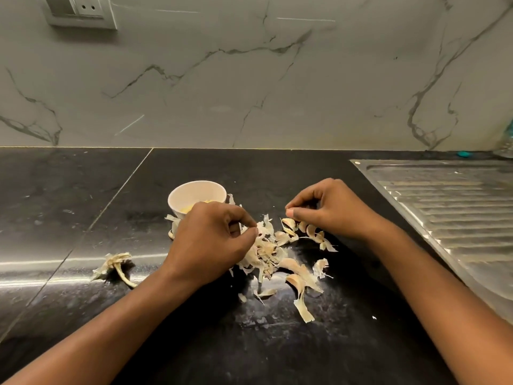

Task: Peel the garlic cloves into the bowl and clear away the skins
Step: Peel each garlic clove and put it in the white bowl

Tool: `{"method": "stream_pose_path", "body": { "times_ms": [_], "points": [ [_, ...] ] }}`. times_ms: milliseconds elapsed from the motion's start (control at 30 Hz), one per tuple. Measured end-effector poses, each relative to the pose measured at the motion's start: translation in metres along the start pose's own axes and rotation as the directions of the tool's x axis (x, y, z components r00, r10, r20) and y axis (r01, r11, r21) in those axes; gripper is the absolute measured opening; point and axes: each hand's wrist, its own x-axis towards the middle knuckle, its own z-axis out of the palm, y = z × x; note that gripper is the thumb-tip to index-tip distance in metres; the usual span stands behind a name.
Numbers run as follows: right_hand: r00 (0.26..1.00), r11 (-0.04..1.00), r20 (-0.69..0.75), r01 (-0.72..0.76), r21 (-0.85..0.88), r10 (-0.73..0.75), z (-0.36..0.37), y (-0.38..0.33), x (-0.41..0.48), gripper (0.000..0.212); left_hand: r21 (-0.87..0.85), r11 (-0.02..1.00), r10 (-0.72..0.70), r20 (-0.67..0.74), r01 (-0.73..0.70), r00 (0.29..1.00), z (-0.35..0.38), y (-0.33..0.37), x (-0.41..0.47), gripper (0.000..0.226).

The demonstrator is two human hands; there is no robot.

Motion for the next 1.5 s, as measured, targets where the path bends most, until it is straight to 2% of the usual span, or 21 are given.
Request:
{"method": "stream_pose_path", "body": {
  "times_ms": [100, 167, 300, 400, 500, 600, 833, 1133, 1500],
  "points": [
    [0.999, 0.97, 0.033, 0.018, -0.243, -0.011, 0.005, -0.002, 0.0, 0.017, -0.008, 1.0, 0.001, -0.002, -0.001, 1.0, -0.001, 0.001, 0.0, 0.013],
    [0.999, 0.971, 0.044, 0.016, -0.24, -0.006, 0.006, -0.001, 0.001, 0.018, -0.002, 1.0, 0.001, -0.003, -0.001, 1.0, -0.001, 0.002, 0.0, 0.015],
    [0.997, 0.992, 0.074, 0.028, -0.125, -0.019, 0.007, -0.002, 0.0, 0.012, -0.007, 1.0, 0.004, -0.006, -0.004, 1.0, 0.0, 0.001, -0.001, 0.013],
    [0.998, 0.997, 0.045, 0.035, 0.066, -0.038, 0.002, -0.007, -0.001, 0.012, -0.048, 0.999, -0.009, -0.013, 0.008, 1.0, -0.002, 0.001, -0.001, 0.007],
    [1.0, 0.963, -0.008, 0.006, 0.27, -0.004, -0.005, -0.015, -0.004, 0.016, -0.1, 0.995, -0.02, -0.008, 0.019, 1.0, -0.004, 0.003, -0.001, 0.006],
    [0.999, 0.899, 0.042, -0.007, 0.439, -0.013, -0.004, -0.023, -0.007, 0.022, -0.178, 0.984, -0.029, -0.019, 0.026, 0.999, -0.003, 0.005, -0.001, 0.008],
    [0.988, 0.839, 0.135, -0.009, 0.544, -0.078, 0.007, -0.029, -0.009, 0.027, -0.382, 0.917, -0.111, 0.033, 0.115, 0.993, -0.004, 0.005, 0.002, 0.006],
    [0.992, 0.776, 0.104, -0.006, 0.63, -0.076, 0.013, -0.035, -0.01, 0.025, -0.506, 0.838, -0.175, 0.105, 0.204, 0.979, -0.004, 0.009, 0.003, 0.011],
    [0.985, 0.709, 0.135, -0.021, 0.705, -0.105, 0.021, -0.04, -0.011, 0.021, -0.604, 0.776, -0.184, 0.058, 0.181, 0.981, -0.001, 0.011, 0.0, 0.006]
  ]
}}
